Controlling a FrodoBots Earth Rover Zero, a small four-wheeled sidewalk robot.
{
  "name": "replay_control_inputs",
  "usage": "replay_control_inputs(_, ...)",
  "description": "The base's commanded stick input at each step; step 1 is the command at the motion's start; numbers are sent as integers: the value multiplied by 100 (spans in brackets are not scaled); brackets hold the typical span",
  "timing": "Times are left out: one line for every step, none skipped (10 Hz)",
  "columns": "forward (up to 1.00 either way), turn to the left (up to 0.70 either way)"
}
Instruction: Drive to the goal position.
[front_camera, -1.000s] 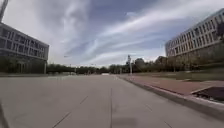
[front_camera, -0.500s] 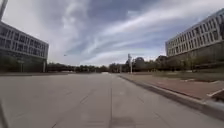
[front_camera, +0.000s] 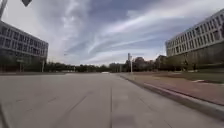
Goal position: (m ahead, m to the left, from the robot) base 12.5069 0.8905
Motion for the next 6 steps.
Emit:
replay_control_inputs(100, 0)
replay_control_inputs(100, 0)
replay_control_inputs(100, 0)
replay_control_inputs(100, 0)
replay_control_inputs(100, 0)
replay_control_inputs(100, 0)
